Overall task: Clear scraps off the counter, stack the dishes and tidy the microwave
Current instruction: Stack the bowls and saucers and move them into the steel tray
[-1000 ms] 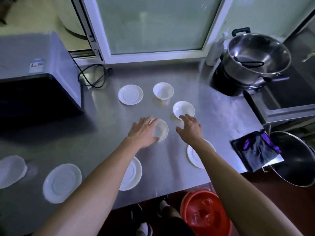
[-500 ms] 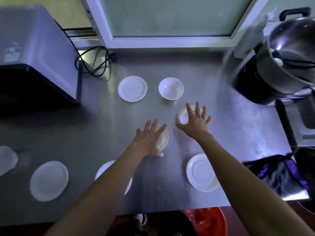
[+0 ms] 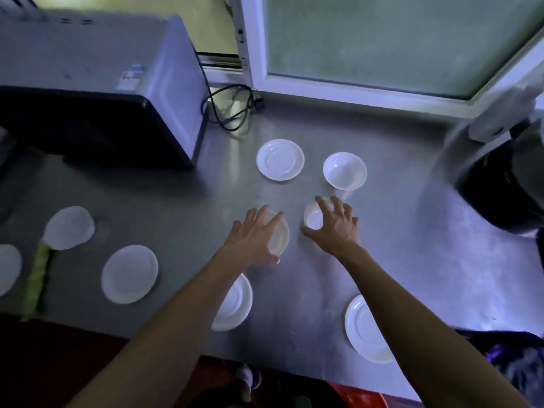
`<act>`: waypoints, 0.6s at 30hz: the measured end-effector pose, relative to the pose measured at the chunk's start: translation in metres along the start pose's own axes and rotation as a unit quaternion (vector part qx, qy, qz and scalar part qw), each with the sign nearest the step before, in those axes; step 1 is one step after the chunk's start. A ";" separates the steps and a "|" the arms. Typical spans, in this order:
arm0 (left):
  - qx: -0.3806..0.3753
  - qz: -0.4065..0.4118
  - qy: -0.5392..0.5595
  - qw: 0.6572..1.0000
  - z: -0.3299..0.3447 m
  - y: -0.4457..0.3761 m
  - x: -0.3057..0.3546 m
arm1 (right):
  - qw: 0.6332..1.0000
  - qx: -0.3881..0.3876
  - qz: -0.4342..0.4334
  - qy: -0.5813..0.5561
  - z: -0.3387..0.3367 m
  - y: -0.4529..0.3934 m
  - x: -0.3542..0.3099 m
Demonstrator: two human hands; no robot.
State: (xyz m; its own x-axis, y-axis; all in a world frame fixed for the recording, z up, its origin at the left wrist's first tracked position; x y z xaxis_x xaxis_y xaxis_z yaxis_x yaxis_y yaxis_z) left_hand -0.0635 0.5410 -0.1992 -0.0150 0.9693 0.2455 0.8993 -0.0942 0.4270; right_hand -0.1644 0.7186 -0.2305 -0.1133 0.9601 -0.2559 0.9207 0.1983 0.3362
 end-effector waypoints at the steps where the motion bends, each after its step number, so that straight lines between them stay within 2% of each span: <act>1: 0.008 -0.009 0.008 1.000 -0.003 0.011 -0.011 | 1.000 -0.004 -0.018 -0.002 0.004 0.003 -0.016; 7: 0.072 -0.075 0.032 0.994 -0.015 0.087 -0.087 | 0.991 -0.018 -0.131 0.019 0.028 0.024 -0.124; 18: 0.121 -0.233 0.083 0.961 0.014 0.265 -0.220 | 0.950 -0.018 -0.301 0.074 0.067 0.118 -0.322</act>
State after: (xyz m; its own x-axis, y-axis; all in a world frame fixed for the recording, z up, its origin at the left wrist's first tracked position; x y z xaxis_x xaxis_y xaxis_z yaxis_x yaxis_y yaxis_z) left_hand 0.1845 0.3056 -0.1525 -0.4918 0.8424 0.2202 0.8534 0.4163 0.3137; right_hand 0.0056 0.4198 -0.1693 -0.6698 0.6871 -0.2816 0.6589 0.7248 0.2013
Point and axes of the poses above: each hand's wrist, its own y-axis away from the middle knuckle, its own z-axis out of the palm, x = y × z, the point moved 7 cm from there along -y, towards the middle knuckle, and after that the axes turned 7 degrees about z, right-handed, at the moved point
